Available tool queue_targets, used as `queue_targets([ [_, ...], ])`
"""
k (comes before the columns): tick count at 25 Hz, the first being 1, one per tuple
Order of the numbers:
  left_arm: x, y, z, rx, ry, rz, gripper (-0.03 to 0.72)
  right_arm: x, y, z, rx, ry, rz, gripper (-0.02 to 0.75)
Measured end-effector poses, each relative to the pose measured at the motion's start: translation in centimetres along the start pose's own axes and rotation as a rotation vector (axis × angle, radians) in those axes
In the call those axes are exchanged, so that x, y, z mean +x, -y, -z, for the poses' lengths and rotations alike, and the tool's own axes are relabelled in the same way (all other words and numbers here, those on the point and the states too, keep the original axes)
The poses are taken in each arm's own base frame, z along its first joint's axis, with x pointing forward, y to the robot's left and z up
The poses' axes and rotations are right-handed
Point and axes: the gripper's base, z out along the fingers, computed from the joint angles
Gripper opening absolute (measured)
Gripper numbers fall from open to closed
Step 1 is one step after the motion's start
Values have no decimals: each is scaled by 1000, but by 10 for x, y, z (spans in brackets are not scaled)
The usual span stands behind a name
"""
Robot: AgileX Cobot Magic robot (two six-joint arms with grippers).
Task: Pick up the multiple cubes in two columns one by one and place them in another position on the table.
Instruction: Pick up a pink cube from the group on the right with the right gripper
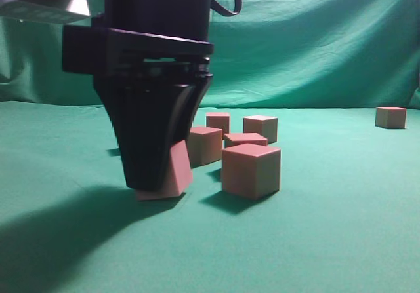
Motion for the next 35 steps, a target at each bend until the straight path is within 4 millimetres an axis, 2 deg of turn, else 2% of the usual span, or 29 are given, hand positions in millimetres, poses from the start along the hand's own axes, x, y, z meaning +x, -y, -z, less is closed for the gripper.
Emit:
queue_targets([
  [11, 0, 0, 0, 0, 0, 0, 0, 0, 0, -4, -7, -8, -2, 266],
  [12, 0, 0, 0, 0, 0, 0, 0, 0, -1, -6, -11, -17, -2, 336],
  [18, 0, 0, 0, 0, 0, 0, 0, 2, -1, -8, -22, -38, -3, 550],
  [22, 0, 0, 0, 0, 0, 0, 0, 1, -1, -6, -23, -41, -3, 551],
  [28, 0, 0, 0, 0, 0, 0, 0, -11, 8, 15, 24, -27, 17, 551],
  [35, 0, 0, 0, 0, 0, 0, 0, -30, 20, 65, 61, 5, 0, 551],
])
